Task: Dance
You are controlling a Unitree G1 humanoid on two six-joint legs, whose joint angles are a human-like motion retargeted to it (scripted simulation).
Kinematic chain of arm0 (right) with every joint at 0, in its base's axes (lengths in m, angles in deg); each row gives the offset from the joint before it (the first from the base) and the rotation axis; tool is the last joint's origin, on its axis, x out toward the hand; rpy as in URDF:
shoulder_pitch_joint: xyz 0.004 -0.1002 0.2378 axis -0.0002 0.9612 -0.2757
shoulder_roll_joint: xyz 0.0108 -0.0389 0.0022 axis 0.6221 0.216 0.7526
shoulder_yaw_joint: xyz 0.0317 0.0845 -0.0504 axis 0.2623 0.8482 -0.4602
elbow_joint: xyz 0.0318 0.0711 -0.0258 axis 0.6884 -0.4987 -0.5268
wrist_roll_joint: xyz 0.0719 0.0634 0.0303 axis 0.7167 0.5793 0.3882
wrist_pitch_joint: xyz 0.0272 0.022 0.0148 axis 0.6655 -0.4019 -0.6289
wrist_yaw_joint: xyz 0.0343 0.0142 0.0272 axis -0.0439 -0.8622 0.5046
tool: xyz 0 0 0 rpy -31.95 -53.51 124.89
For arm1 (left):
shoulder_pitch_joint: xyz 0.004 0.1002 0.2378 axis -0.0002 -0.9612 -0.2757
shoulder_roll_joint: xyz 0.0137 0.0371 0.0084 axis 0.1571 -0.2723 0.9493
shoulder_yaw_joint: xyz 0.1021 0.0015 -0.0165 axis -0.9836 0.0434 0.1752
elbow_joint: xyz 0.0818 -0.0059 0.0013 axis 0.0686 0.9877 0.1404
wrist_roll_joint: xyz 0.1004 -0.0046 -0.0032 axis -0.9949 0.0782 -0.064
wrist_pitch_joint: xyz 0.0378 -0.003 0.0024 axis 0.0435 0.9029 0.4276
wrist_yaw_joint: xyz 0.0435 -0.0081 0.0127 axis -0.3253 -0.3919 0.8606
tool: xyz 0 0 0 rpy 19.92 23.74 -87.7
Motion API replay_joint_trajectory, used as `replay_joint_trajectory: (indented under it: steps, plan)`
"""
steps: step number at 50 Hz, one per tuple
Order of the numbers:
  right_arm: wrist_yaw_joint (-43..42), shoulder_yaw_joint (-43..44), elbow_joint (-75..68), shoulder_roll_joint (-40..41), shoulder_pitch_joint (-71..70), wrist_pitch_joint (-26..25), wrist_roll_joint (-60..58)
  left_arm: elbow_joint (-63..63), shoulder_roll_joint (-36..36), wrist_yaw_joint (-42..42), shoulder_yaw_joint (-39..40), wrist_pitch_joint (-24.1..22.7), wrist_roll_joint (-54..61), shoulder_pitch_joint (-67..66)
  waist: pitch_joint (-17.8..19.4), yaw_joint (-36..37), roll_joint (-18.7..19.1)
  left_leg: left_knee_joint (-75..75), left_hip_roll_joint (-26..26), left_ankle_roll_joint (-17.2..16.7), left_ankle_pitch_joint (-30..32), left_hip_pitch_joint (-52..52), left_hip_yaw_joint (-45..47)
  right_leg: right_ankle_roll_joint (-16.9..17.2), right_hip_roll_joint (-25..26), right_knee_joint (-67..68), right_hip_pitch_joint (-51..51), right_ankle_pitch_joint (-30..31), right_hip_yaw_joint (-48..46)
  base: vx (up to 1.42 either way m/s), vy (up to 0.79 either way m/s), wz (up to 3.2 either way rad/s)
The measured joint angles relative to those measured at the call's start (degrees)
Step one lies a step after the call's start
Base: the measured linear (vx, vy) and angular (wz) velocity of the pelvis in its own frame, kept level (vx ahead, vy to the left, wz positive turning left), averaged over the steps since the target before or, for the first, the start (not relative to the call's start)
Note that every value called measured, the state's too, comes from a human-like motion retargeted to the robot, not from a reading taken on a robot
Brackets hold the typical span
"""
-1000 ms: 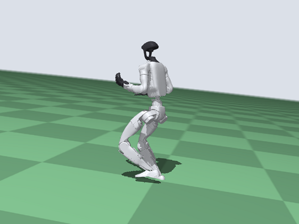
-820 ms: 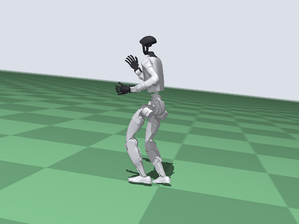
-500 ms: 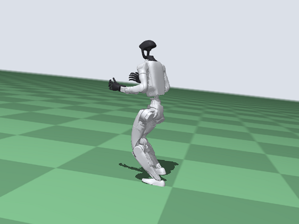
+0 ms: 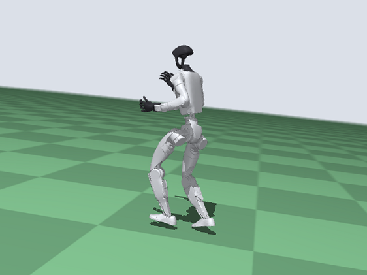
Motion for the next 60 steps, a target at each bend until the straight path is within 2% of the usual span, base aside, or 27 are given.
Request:
replay_joint_trajectory:
  steps: [3,5,8,10,11,14,17,19,22,25,28,32,35,39,43,45,47,50,55,60]
  plan:
    - [0.4,0.2,3.3,-0.5,1.0,0.7,1.5,-0.5,-1.2,-1.2,1.0,1.0,3.3,-6.1,-1.7,-0.6,-3.7,-17.8,-9.5,-2.2,8.2,5.7,0.7,3.0,-7.0,5.1,1.3,6.1,0.4,0.77,0.09,-0.45]
    - [1.1,0.5,3.7,-0.8,2.1,0.7,1.0,-0.1,-2.6,-0.8,0.9,1.3,4.8,-8.1,-2.3,-1.3,-4.8,-16.6,-12.2,-0.5,7.1,6.2,0.1,2.2,-10.8,12.4,0.8,5.9,0.1,0.72,0.08,-0.66]
    - [3.2,0.5,1.8,-0.7,4.5,0.0,-0.5,0.9,-4.4,0.8,0.9,1.1,4.9,-8.0,-1.6,-3.1,-5.4,-5.9,-14.2,5.7,-3.1,6.9,-0.4,-0.9,-16.2,26.7,-1.8,-0.4,0.8,0.72,0.08,-0.74]
    - [4.8,-0.1,-1.1,0.1,6.5,-0.5,-2.1,2.6,-5.3,2.9,1.0,0.3,2.0,-5.7,-0.1,-4.9,-5.3,3.1,-14.3,10.1,-11.9,7.3,-0.5,-3.4,-18.1,34.9,-4.8,-5.7,1.9,0.72,0.05,-0.79]
    - [5.4,-0.6,-3.2,0.8,7.7,-0.6,-2.9,4.0,-5.7,4.4,1.1,-0.2,-0.3,-3.5,0.6,-6.1,-5.0,6.6,-13.5,10.9,-15.5,8.1,-0.6,-4.6,-17.9,37.3,-6.9,-8.2,2.4,0.71,0.00,-0.89]
    - [7.3,-2.8,-11.0,2.6,10.0,0.9,-3.4,10.1,-6.6,10.2,1.3,-2.0,-6.9,7.7,2.0,-9.2,-2.3,9.6,-10.1,11.4,-22.4,12.3,-0.6,-7.7,-14.6,38.1,-15.3,-13.2,2.8,0.72,-0.01,-1.12]
    - [8.9,-3.4,-13.1,2.0,15.9,2.4,-0.7,9.9,-5.8,12.5,1.5,-3.8,-7.4,14.3,0.4,-13.3,0.5,1.7,-10.8,9.8,-21.7,19.6,-1.2,-7.7,-12.1,29.5,-21.2,-14.9,1.7,0.80,-0.02,-0.93]
    - [9.3,-3.1,-12.2,1.0,20.3,3.0,1.5,7.7,-4.5,13.0,1.6,-5.4,-6.5,16.5,-0.9,-15.0,3.4,-2.8,-9.3,6.4,-18.3,25.2,-2.2,-6.5,-8.0,20.4,-21.9,-13.2,0.0,0.87,-0.08,-1.21]
    - [9.2,-2.6,-11.0,-0.3,26.1,3.2,4.4,5.0,-2.9,13.1,1.0,-7.6,-4.8,18.1,-3.1,-16.5,6.7,-5.4,-5.5,1.3,-10.0,30.6,-2.8,-3.8,-1.8,6.0,-20.9,-8.5,-2.1,0.84,-0.14,-1.13]
    - [8.7,-2.7,-10.5,-1.1,29.5,3.1,6.4,3.8,-2.3,12.4,0.0,-8.6,-3.5,18.3,-4.0,-16.1,8.5,1.9,-1.0,-1.1,-3.8,31.3,-3.7,-2.3,2.9,-1.3,-18.5,-4.6,-3.0,0.77,-0.14,-0.98]
    - [8.1,-2.6,-10.2,-1.7,29.5,2.8,5.9,3.1,-2.5,11.6,-0.5,-7.9,-2.2,17.2,-3.7,-14.8,8.4,16.1,3.5,0.6,-2.4,29.9,-3.9,-5.4,4.3,5.5,-17.4,-6.2,-3.1,0.71,-0.09,-0.79]
    - [5.8,-1.6,-11.2,-2.2,23.5,1.1,0.0,5.1,-3.9,10.2,-0.3,-4.3,-2.6,14.8,-0.7,-11.0,8.4,35.8,11.3,5.0,-5.2,24.1,-5.3,-10.6,6.9,14.7,-14.3,-13.9,-3.9,0.70,-0.06,-0.72]
    - [3.3,-1.1,-12.2,-1.3,16.2,-0.7,-4.7,6.1,-5.1,8.8,0.5,-1.9,-2.8,12.5,1.0,-6.8,7.6,40.3,12.7,7.4,-7.8,16.2,-6.8,-10.9,8.2,13.4,-9.4,-14.4,-3.4,0.69,0.00,-0.73]
    - [2.2,-0.6,-8.8,0.5,13.5,-0.5,-4.3,3.8,-5.5,6.6,2.0,-2.0,-0.1,4.9,-0.5,-1.2,4.0,29.2,7.5,6.2,-6.9,8.9,-6.0,-6.4,5.4,6.6,-1.9,-5.4,-2.9,0.70,0.09,-0.87]
    - [2.7,-0.4,-4.7,0.7,14.2,0.9,-2.0,2.1,-7.3,5.4,3.7,-2.6,3.8,-2.5,-3.0,1.5,0.3,7.8,-0.9,2.0,-2.1,7.1,-4.4,-0.6,0.2,3.2,2.7,5.6,-2.8,0.67,0.14,-0.70]
    - [3.3,-0.6,-3.5,0.1,14.3,1.3,-1.9,1.8,-8.8,5.2,4.4,-2.5,5.7,-5.2,-4.2,1.6,-1.4,-4.0,-6.0,0.0,1.6,7.7,-5.0,1.0,-3.1,3.6,3.5,8.2,-3.3,0.60,0.15,-0.62]
    - [3.8,-0.9,-3.3,-0.7,13.9,1.4,-2.7,2.1,-10.1,5.5,4.5,-2.2,6.8,-7.1,-4.8,1.4,-2.7,-10.7,-10.5,-0.2,3.3,8.6,-6.7,1.3,-6.3,6.6,3.6,7.2,-3.0,0.55,0.15,-0.64]
    - [4.0,-1.6,-4.0,-1.4,13.9,0.9,-4.5,3.0,-11.5,6.2,3.8,-2.0,7.4,-8.8,-4.8,1.3,-3.2,-6.1,-13.7,2.9,-0.8,7.2,-8.9,0.4,-10.2,14.5,3.1,3.8,-2.9,0.49,0.16,-0.71]
    - [4.8,-5.0,-9.4,-1.1,13.8,0.2,-6.3,6.1,-10.8,6.2,-0.8,-1.6,4.7,-6.3,-1.9,-0.7,-1.4,5.4,-16.4,10.1,-11.1,7.6,-8.7,-1.3,-16.6,29.8,-0.2,4.0,-2.6,0.42,0.19,-0.78]
    - [6.5,-7.8,-15.8,-1.4,15.7,1.6,-2.0,9.3,-8.7,5.4,-5.4,-1.7,3.1,0.3,0.3,-4.0,2.0,6.8,-16.1,10.9,-13.5,11.1,-8.3,-2.3,-16.9,34.7,-5.3,4.5,-2.0,0.31,0.15,-0.77]
